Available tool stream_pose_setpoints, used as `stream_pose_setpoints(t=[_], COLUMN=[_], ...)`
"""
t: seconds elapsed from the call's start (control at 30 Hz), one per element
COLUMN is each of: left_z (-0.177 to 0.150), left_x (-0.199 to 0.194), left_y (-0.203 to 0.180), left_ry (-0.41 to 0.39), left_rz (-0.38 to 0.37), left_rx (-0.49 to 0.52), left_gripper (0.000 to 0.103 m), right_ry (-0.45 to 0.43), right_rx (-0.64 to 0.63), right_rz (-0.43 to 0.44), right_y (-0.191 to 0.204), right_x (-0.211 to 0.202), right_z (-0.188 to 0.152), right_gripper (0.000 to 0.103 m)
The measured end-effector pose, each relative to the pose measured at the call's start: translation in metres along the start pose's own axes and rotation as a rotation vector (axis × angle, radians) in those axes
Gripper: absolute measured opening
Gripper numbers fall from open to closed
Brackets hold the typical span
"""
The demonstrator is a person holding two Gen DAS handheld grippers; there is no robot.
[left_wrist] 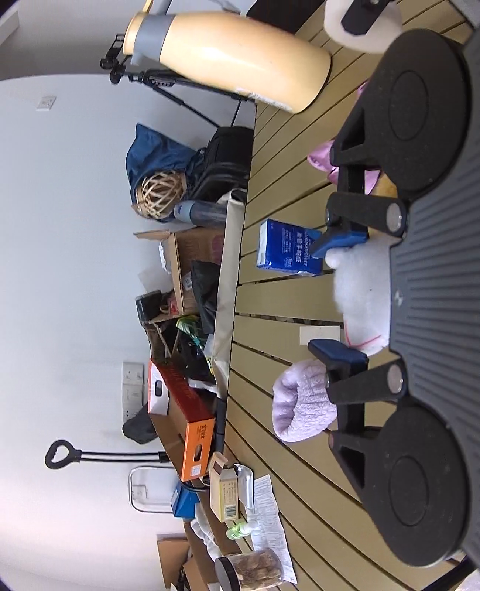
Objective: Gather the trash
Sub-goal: 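Lift the foam ball with the right tool while the left tool grasps the white plush lamb, then lift the white plush lamb with the left tool, pulling back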
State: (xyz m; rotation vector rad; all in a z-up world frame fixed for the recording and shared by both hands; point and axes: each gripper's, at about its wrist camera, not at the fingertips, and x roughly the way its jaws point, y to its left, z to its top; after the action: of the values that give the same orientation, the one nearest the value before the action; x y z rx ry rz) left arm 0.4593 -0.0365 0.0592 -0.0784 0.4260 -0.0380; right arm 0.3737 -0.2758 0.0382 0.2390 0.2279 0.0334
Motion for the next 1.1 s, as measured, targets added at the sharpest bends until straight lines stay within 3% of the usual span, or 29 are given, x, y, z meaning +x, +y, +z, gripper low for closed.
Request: stream_pose_setpoints(t=[0.23, 0.4, 0.5, 0.97, 1.1], left_z=[-0.009, -0.020, -0.029, -0.032, -0.036], left_x=[-0.005, -0.004, 0.000, -0.053, -0.060], left_y=[-0.002, 0.001, 0.001, 0.009, 0.013], left_ry=[0.042, 0.072, 0.111, 0.037, 0.050], left_rz=[0.014, 0.020, 0.005, 0.030, 0.017], left_rx=[0.059, 0.049, 0.052, 0.142, 0.173], left_gripper=[0.055, 0.068, 0.067, 0.087, 0.093], right_ry=[0.003, 0.019, 0.019, 0.004, 0.017], right_rx=[-0.005, -0.004, -0.008, 0.029, 0.030], right_rz=[0.019, 0.038, 0.051, 0.057, 0.048], right_y=[0.013, 0.019, 0.023, 0.012, 0.010], right_x=[-0.012, -0.017, -0.019, -0.050, -0.060], right_z=[-0.005, -0.010, -0.011, -0.013, -0.018], right_gripper=[0.035, 0.035, 0.035, 0.035, 0.035])
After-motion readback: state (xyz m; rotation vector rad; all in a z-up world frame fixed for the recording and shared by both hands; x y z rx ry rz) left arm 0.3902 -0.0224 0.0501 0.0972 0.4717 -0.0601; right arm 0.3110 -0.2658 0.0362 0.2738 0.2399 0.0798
